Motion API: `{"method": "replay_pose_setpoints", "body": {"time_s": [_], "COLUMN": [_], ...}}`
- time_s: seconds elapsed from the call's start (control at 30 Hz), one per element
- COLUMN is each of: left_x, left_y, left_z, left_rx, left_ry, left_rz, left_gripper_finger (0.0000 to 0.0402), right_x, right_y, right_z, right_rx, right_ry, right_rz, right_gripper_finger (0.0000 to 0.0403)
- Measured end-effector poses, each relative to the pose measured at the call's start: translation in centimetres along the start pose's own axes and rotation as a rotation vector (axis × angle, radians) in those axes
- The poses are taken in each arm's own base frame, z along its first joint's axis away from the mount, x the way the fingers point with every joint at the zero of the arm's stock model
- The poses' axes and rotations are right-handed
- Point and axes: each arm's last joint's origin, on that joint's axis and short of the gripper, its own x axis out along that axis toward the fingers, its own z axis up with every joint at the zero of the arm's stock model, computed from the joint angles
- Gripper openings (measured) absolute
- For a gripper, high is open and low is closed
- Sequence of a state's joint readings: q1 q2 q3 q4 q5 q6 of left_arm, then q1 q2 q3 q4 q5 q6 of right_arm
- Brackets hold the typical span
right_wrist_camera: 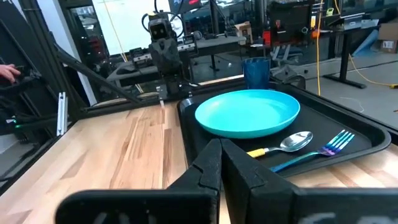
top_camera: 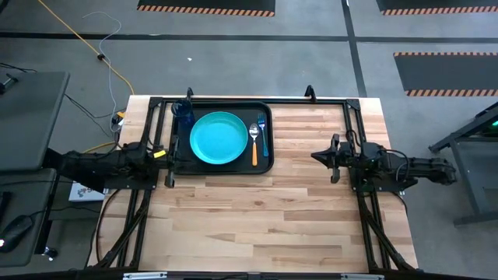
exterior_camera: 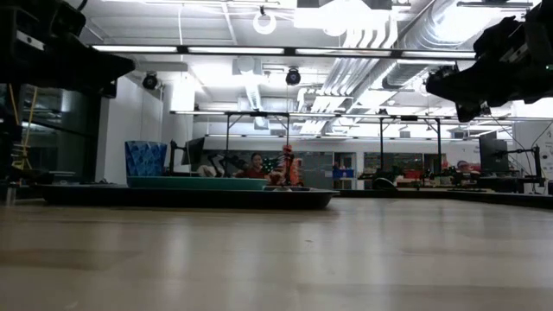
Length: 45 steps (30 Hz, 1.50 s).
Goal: Pick and place plate/cup/fork/spoon on tray
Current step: Return to Home Position
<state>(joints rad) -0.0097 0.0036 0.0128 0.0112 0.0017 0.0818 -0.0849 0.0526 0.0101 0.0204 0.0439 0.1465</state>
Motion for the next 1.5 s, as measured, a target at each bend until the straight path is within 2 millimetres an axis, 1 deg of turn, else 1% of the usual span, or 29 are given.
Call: {"method": "replay_pose_setpoints", "body": {"time_s": [0.27, 0.63, 1.5], "left_x": [0.0, 0.06, 0.06], "left_y": [0.02, 0.02, 0.02], "left_z": [-0.01, -0.09, -0.09], "left_rx": [0.0, 0.0, 0.0], "left_ry": [-0.001, 0.009, 0.01], "left_rz": [0.007, 0.006, 0.006], "left_gripper_finger": [0.0003, 0.0003, 0.0003], "right_x": [0.12, 0.16, 0.16], "right_y": [-0.03, -0.04, -0.04], "right_z": [-0.15, -0.21, -0.21], "right_rx": [-0.024, 0.061, 0.054], "right_ry": [0.019, 0.025, 0.026], "right_rz": [-0.006, -0.009, -0.009], "right_gripper_finger": [0.0, 0.0, 0.0]}}
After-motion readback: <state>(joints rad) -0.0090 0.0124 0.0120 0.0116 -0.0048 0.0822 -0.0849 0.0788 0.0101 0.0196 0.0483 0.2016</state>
